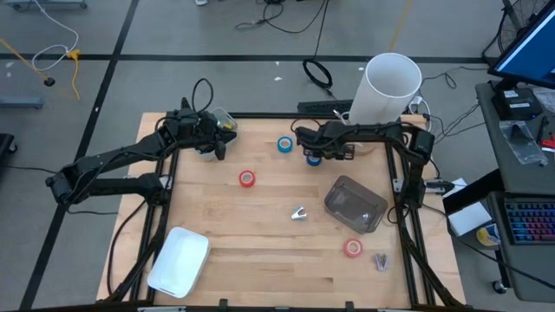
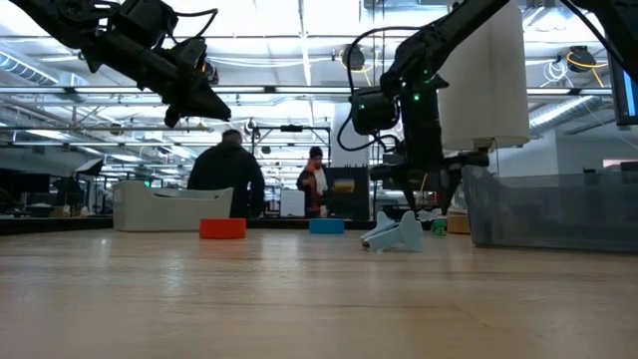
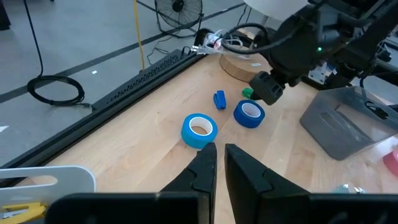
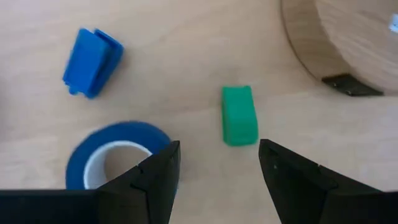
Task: Pick and place Stapler, Stapler remover, tape
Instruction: Put the small green stapler into the gray bin
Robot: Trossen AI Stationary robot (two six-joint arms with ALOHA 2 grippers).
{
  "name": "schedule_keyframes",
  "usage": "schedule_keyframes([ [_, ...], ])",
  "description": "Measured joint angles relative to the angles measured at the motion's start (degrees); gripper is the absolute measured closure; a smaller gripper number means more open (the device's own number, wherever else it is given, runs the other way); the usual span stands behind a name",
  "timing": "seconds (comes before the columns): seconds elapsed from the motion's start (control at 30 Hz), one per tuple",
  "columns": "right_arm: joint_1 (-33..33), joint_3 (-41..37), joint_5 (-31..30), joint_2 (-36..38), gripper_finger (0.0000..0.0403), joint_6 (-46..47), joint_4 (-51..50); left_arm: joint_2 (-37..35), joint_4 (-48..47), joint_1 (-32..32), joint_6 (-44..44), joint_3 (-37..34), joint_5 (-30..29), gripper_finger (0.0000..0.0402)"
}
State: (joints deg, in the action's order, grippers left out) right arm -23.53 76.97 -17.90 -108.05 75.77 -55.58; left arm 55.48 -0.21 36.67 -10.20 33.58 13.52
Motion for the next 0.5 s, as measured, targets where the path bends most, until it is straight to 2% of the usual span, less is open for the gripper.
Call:
schedule_keyframes([
  [0.23, -2.5, -2.6, -0.2, 0.0, 0.0193, -0.1, 1.4, 0.0, 0.0, 0.0, 0.0, 0.0, 0.0, 0.0369],
  [0.5, -3.1, -7.6, 3.1, 0.2, 0.0193, 0.1, 11.2, 0.0, -0.1, 0.0, 0.0, 0.0, 0.0, 0.0369],
])
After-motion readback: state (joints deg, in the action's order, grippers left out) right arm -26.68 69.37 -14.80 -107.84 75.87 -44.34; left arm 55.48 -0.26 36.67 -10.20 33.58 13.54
